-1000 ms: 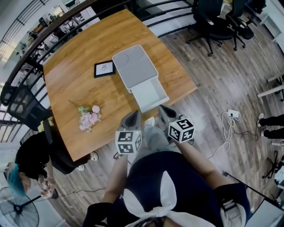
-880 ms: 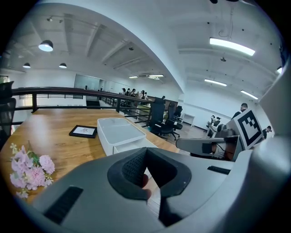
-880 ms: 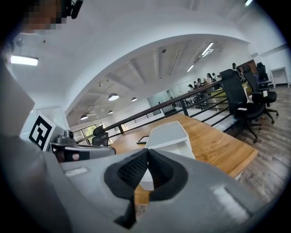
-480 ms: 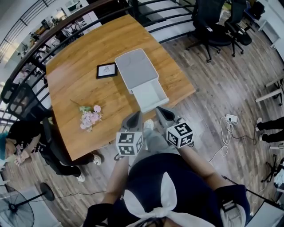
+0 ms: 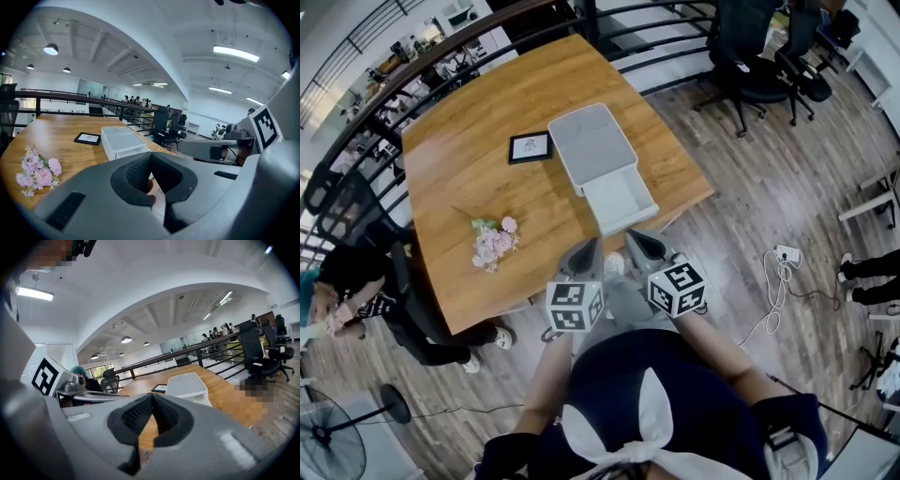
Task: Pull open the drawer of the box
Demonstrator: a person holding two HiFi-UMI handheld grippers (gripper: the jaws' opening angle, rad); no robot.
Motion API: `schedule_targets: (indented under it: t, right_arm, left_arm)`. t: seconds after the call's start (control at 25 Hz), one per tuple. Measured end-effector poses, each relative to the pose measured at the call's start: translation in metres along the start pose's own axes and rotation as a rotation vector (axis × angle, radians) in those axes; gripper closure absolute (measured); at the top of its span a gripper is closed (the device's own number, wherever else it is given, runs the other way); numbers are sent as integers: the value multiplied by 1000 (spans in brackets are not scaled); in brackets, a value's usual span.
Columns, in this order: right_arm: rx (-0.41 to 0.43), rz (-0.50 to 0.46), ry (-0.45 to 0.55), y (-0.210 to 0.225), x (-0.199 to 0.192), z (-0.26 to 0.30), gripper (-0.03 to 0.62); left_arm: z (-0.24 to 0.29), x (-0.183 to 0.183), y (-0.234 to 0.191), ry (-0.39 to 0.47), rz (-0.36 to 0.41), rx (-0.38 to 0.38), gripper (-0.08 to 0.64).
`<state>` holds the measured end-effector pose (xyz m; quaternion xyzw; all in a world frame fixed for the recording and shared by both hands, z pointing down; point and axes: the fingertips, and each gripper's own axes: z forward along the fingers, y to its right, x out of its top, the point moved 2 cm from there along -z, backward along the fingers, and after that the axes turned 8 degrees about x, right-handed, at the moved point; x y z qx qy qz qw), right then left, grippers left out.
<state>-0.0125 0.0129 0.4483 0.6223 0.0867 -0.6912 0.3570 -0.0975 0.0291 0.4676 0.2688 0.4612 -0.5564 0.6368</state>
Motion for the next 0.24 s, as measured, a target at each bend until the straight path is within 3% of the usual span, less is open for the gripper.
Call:
schedule_targets:
  t: [0.24]
  right_arm:
    - [-3,-3,-6,2,3,0,595]
  left_arm:
    - [2,2,2,4,4,-11,549]
